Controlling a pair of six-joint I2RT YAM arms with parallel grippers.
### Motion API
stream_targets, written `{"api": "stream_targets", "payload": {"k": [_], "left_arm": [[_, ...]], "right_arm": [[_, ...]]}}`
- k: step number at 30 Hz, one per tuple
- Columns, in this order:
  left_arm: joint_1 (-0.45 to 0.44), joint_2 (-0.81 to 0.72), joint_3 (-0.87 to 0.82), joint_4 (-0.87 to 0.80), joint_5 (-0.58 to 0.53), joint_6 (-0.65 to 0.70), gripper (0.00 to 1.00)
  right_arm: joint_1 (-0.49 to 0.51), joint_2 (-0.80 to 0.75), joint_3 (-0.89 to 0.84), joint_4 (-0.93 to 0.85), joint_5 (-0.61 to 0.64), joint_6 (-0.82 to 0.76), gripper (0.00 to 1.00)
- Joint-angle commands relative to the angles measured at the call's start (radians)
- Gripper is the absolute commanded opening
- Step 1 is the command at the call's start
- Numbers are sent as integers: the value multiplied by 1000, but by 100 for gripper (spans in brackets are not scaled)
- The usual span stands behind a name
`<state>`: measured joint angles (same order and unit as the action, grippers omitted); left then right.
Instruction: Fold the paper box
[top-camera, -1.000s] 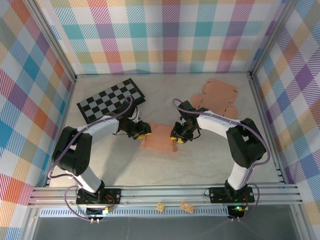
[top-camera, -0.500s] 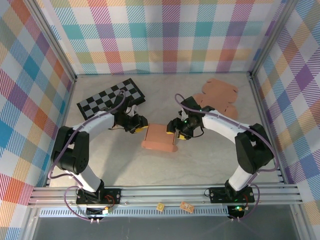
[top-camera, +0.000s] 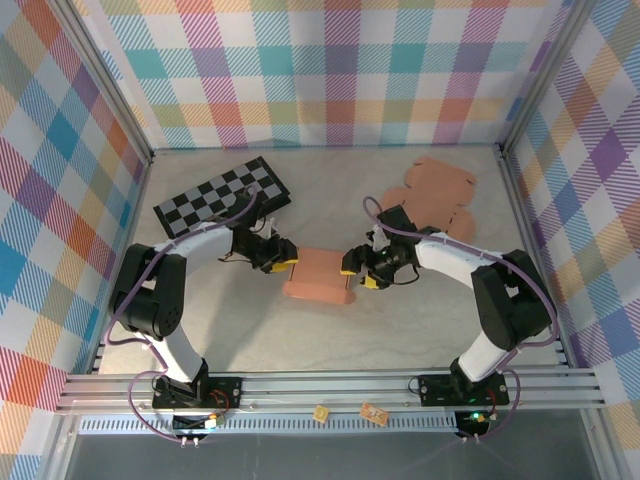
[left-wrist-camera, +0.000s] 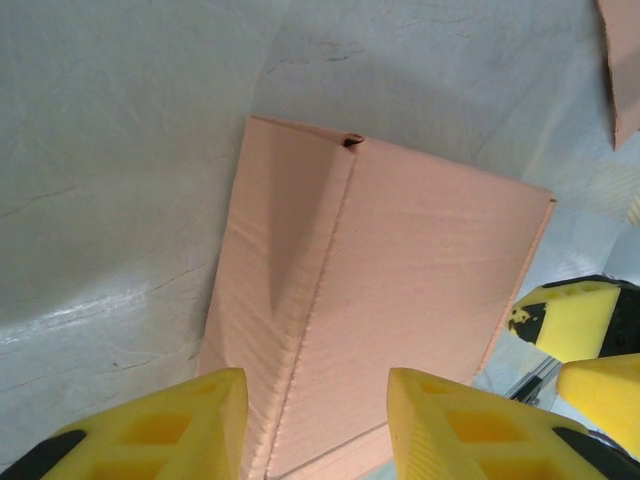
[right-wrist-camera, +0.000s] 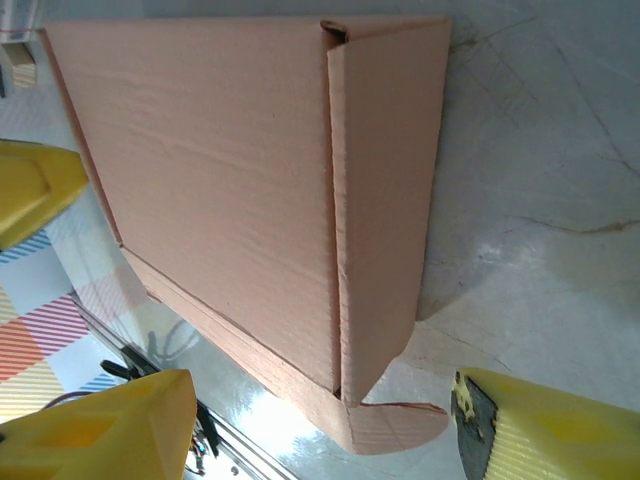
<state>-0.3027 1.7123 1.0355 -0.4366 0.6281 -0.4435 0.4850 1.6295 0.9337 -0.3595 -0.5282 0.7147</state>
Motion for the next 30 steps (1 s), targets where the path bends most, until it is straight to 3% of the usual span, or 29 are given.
{"api": "stream_targets", "payload": {"k": [1,18,30], "left_arm": [[18,11,-32,28,21,12,40],[23,7,-96,144,68,-27,39],[36,16,-122,150,70,-16,26]], "right_arm": [[-12,-5,-20,75,-57,17,69],[-52,69,-35,168,-131,48,69],[-60,102,-56,202,-149,45,69]]}}
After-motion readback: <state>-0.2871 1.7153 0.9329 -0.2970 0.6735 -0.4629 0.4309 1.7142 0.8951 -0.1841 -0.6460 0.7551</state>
